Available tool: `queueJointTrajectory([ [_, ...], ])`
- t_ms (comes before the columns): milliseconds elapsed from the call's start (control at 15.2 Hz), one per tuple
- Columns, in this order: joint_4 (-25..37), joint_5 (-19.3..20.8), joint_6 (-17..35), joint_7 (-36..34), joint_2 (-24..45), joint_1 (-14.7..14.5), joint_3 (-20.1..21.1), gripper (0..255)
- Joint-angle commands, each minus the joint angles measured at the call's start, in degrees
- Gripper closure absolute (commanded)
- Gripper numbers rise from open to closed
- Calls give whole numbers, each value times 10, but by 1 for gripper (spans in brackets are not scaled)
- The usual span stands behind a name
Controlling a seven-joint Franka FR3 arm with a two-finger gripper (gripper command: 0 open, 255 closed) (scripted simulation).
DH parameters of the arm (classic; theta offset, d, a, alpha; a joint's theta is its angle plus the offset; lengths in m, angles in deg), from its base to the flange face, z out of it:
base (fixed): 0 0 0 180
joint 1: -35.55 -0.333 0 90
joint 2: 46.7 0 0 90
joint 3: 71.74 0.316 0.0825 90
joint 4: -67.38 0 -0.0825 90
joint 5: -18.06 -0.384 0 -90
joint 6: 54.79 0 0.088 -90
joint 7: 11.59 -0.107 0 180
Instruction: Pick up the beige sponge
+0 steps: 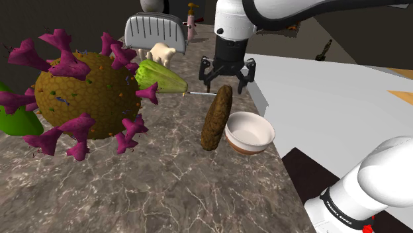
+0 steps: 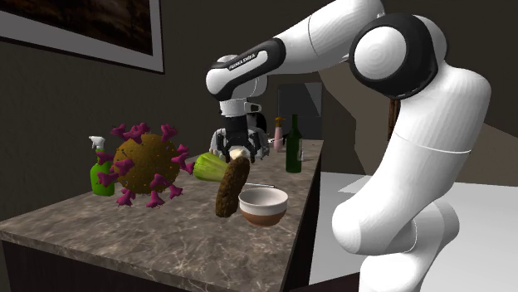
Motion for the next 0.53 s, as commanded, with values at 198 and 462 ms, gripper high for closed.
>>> queueJointTrajectory([
  [198,-22,-1,20,-1,-2,-1,1,0],
  [462,-21,-1,21,-1,-1,-1,1,255],
])
